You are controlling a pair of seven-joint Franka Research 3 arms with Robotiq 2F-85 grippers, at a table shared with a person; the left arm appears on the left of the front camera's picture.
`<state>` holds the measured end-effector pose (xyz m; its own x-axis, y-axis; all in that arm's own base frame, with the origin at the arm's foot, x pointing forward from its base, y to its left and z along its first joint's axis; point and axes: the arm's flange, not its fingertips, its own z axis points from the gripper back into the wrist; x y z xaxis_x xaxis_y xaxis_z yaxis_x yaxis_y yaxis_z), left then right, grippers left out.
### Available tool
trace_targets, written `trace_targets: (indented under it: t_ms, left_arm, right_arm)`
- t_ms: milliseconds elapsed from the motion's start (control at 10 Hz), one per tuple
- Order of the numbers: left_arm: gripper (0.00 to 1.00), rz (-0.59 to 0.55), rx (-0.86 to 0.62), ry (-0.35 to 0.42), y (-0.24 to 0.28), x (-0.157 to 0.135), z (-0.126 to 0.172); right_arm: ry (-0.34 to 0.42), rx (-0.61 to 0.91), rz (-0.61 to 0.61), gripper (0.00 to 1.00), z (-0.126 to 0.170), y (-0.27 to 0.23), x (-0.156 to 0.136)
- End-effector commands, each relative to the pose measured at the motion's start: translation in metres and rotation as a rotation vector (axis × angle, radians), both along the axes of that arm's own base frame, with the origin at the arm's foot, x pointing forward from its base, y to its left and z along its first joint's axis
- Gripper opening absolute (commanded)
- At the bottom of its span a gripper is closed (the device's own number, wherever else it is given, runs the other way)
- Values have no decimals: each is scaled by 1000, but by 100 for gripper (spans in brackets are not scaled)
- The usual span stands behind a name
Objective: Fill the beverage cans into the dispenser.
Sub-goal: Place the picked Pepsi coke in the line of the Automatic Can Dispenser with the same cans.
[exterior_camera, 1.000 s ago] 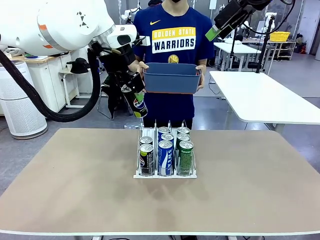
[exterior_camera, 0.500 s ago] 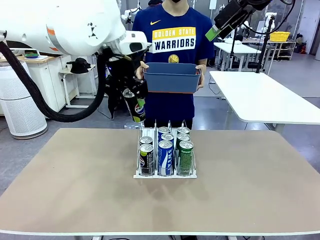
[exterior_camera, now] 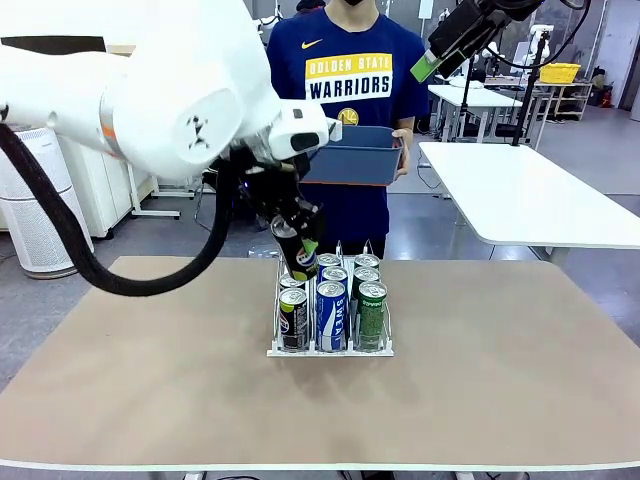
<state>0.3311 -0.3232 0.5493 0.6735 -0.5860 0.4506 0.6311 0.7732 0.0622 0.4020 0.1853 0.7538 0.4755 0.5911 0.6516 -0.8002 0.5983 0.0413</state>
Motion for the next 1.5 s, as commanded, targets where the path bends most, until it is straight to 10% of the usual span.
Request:
trace_targets:
  t_ms: [0, 1400]
  left_arm:
    - [58, 33, 12, -55, -5, -22, -9]
    - [58, 58, -31, -1, 4, -3, -78]
  right_arm:
    - [4, 12, 2, 100, 0, 0, 0]
    - [4, 12, 2, 100, 0, 0, 0]
